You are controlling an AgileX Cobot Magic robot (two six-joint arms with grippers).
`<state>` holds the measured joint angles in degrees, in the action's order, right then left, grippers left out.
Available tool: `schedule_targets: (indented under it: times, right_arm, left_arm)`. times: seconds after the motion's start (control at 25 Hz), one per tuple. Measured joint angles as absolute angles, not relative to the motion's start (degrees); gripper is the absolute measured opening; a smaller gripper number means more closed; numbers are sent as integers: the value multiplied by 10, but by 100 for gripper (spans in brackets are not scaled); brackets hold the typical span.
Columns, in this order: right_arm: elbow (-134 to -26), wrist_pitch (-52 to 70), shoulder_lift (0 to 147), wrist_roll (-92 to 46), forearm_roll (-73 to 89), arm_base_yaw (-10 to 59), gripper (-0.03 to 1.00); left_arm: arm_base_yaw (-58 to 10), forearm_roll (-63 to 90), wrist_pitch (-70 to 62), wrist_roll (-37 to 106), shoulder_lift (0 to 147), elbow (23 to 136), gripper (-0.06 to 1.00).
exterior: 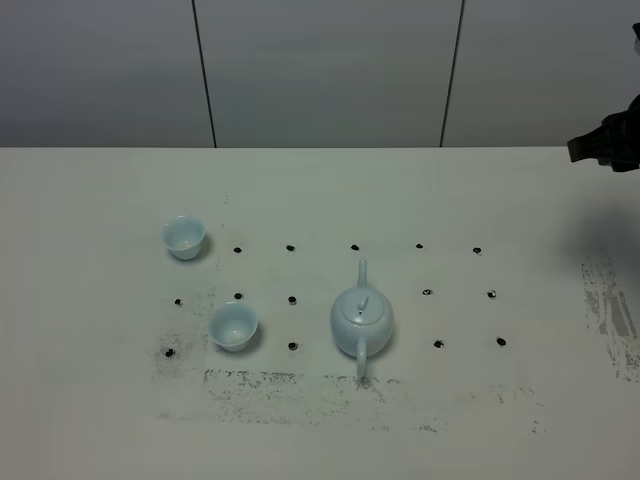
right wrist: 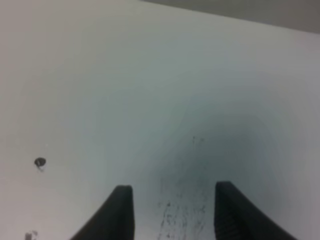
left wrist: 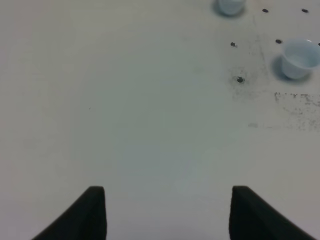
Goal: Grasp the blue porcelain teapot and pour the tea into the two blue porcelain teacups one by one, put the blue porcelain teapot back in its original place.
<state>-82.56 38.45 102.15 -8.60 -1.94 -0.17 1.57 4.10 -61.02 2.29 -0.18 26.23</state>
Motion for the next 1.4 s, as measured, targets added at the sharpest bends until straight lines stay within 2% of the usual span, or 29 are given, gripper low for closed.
schedule_targets:
  times: [0.44,0.64,0.96,1.2,1.4]
  right_arm:
    - [-815,416,1011,-17,-48,44,36]
    - [-714,394,977,53,-110,83,36]
    - [-533,346,871,163,-134,220,36]
    - [-518,340,860,230,-133,323,37]
    - [-518,293,873,240,-105,374,48]
  left_arm:
    - [16,41,-610,23,-2,262,51]
    - [16,41,-610,23,-2,262,51]
    - [16,41,-610,23,-2,262,51]
    - [16,41,-610,23,-2,262,51]
    - [16,41,-610,23,-2,262,51]
